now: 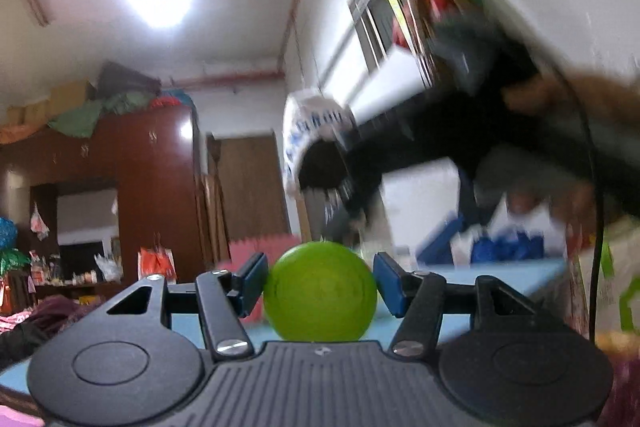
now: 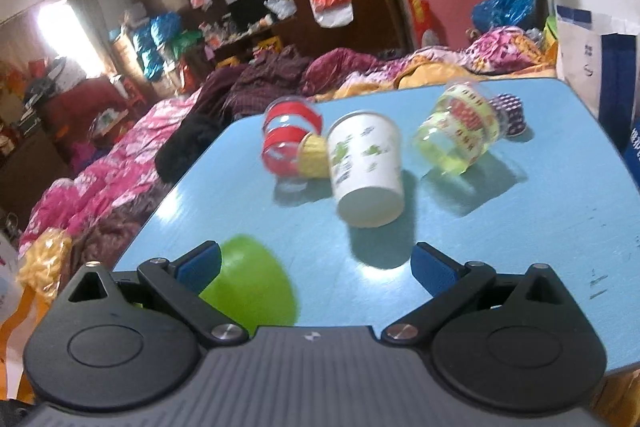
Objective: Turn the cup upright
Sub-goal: 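Close the right tool on the green cup while the left tool releases it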
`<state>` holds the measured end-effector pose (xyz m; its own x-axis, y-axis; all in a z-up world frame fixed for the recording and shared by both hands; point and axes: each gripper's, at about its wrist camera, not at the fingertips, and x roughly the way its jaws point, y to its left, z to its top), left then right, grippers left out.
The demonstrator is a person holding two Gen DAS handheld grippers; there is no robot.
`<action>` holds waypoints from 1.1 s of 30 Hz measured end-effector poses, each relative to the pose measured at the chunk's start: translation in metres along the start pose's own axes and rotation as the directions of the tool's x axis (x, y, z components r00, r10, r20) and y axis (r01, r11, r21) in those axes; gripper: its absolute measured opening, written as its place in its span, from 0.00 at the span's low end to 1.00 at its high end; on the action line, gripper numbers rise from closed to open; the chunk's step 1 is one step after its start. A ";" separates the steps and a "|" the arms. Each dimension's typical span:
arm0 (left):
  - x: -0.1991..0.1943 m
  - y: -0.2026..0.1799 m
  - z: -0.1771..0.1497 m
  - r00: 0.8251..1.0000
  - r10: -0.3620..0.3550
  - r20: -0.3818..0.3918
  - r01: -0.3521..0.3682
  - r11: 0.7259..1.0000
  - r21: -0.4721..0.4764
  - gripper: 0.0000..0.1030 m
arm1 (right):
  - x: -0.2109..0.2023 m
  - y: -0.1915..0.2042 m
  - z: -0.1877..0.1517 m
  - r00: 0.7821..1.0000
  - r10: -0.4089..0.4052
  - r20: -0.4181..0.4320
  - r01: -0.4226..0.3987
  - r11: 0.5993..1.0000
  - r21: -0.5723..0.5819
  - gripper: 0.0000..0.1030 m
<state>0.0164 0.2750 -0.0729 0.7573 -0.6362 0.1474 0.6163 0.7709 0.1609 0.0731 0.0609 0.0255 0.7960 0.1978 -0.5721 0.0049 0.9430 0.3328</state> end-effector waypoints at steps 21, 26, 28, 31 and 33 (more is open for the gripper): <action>0.021 -0.002 0.003 0.988 0.030 -0.150 -0.024 0.999 0.042 0.85 | 0.028 0.016 0.001 0.995 0.035 -0.093 -0.032 0.999 0.034 0.99; 0.012 -0.004 0.005 0.988 0.049 -0.148 -0.035 0.995 0.098 0.87 | 0.035 0.019 -0.002 0.993 0.054 -0.108 -0.049 0.998 0.046 0.99; 0.012 0.001 0.005 0.986 0.031 -0.163 -0.019 0.997 0.072 0.87 | 0.039 0.021 -0.003 0.990 0.065 -0.123 -0.060 0.997 0.044 0.99; 0.014 0.005 0.003 0.984 0.034 -0.173 -0.022 0.997 0.072 0.87 | 0.046 0.024 -0.003 0.985 0.086 -0.148 -0.079 0.996 0.052 0.99; 0.014 0.009 0.002 0.983 0.027 -0.180 -0.018 0.998 0.052 0.87 | 0.049 0.025 -0.002 0.984 0.084 -0.155 -0.076 0.996 0.053 0.97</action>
<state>0.0319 0.2733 -0.0677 0.8003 -0.5990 -0.0263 0.5904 0.7797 0.2085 0.1111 0.0947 0.0046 0.6903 0.3152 -0.6512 -0.0239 0.9095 0.4150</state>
